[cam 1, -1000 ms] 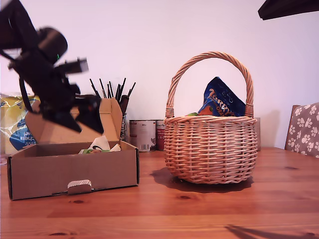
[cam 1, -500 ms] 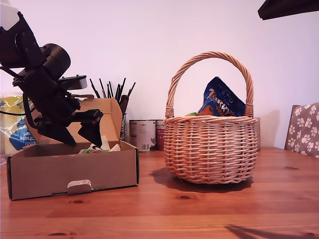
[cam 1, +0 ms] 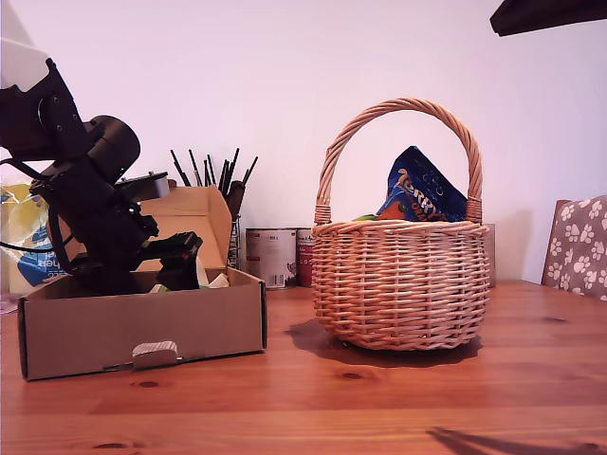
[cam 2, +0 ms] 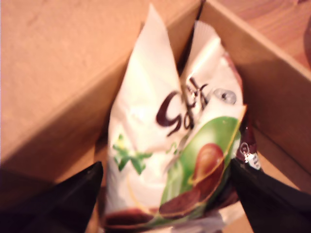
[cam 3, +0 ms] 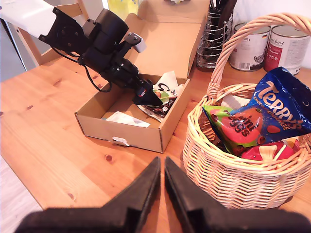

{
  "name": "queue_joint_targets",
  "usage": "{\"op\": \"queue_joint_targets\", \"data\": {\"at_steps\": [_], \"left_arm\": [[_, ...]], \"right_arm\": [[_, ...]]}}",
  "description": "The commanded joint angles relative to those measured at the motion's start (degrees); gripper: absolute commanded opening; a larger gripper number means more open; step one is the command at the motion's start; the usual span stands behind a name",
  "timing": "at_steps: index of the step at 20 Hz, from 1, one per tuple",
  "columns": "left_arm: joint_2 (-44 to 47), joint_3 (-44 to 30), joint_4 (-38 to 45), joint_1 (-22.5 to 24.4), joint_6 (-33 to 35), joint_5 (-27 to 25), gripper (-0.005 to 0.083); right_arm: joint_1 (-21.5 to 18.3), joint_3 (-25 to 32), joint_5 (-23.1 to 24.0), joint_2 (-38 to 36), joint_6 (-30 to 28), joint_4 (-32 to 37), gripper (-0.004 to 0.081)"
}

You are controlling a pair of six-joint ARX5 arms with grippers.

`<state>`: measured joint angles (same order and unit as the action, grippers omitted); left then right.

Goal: Move the bags of Easter eggs from the cardboard box on the left into the woven basket on the right side.

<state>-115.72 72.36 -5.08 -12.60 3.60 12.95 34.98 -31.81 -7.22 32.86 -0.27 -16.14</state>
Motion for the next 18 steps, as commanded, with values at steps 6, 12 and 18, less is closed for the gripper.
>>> {"op": "queue_joint_targets", "data": {"at_steps": [6, 12, 18], "left_arm": [[-3.87, -0.87, -0.55, -0.15, -0.61, -0.11, 0.0248], [-1.11, 0.04, -0.83, -0.15, 1.20, 4.50, 0.0174], [7.56, 0.04, -5.38, 0.02, 4.11, 8.13, 0.0174]], "right_arm": [[0.24, 0.94, -0.33, -0.02, -0.20, 0.50, -0.0011], [0.24, 0.94, -0.15, -0.02, -0.20, 0.50, -0.0011], [0.24, 0.94, -0.04, -0.02, -0.22, 0.50, -0.0011]]}}
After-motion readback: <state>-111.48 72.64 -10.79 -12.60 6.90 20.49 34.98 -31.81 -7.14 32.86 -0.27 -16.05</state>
